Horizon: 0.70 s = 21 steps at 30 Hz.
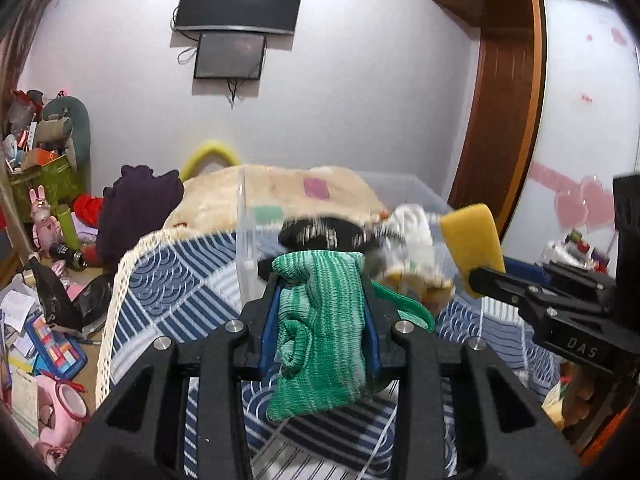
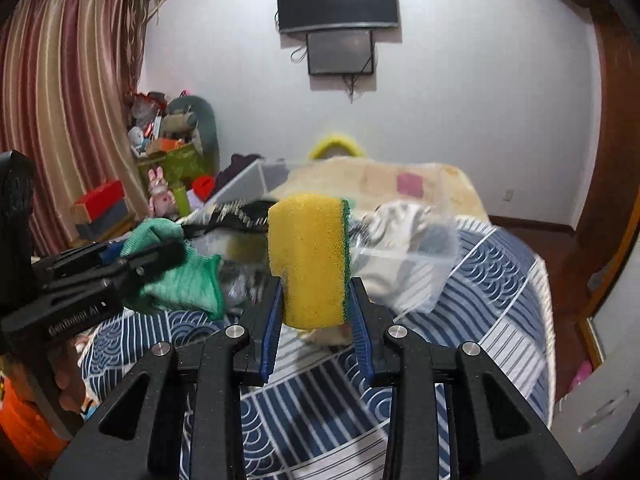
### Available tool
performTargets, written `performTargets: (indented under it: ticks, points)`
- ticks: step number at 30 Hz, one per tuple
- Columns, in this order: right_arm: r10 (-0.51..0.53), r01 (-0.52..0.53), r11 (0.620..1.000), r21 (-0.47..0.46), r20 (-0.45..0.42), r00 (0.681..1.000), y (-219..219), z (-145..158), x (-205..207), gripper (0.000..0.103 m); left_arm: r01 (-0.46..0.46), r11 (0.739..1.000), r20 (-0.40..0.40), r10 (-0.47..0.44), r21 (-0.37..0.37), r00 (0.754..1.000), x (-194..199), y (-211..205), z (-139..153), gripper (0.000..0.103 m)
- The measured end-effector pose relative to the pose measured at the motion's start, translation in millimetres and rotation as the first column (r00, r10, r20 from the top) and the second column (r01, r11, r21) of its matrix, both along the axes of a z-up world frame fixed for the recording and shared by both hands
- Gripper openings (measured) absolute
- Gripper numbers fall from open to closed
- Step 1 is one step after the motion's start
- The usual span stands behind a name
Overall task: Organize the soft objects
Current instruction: 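Carry the green cloth and sponge into the box and open both tools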
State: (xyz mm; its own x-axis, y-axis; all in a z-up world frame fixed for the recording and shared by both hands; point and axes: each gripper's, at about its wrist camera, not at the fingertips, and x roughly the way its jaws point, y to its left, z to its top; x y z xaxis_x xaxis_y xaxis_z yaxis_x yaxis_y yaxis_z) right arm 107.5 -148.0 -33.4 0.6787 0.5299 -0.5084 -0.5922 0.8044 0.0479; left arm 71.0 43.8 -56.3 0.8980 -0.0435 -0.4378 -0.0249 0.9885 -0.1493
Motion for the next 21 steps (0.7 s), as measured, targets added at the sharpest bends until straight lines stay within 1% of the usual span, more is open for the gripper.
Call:
performTargets:
  ticks: [2, 7, 9, 13, 17, 21]
  points:
    - [-0.015, 0.015, 1.0, 0.01, 0.017, 1.0, -5, 6, 2, 0.029, 0.002, 1.0, 0.021, -0.002, -0.011, 1.0, 4, 2, 10, 0.035]
    - [-0.049, 0.047, 0.998, 0.039, 0.045, 0.998, -8, 19, 16, 0.029, -0.017, 1.0, 0.065, 0.016, 0.016, 0.998, 17, 3, 28, 0.035]
    - [-0.072, 0.07, 0.997, 0.031, 0.059, 0.996, -7, 20, 25, 0.029, -0.024, 0.999, 0.071, 0.022, 0.021, 0.997, 26, 4, 32, 0.035]
    - [-0.088, 0.087, 0.996, 0.021, 0.05, 0.995, -1, 18, 41, 0.029, -0.034, 0.999, 0.066, 0.032, 0.019, 0.997, 47, 7, 34, 0.035]
    - [-0.091, 0.09, 0.996, 0.017, 0.035, 0.995, 5, 15, 53, 0.029, -0.044, 0.999, 0.037, 0.044, 0.005, 0.998, 71, 11, 30, 0.035]
    - [-0.093, 0.093, 0.996, 0.01, 0.013, 0.996, 15, 12, 66, 0.029, -0.069, 0.997, 0.011, 0.069, 0.026, 0.998, 94, 9, 23, 0.035]
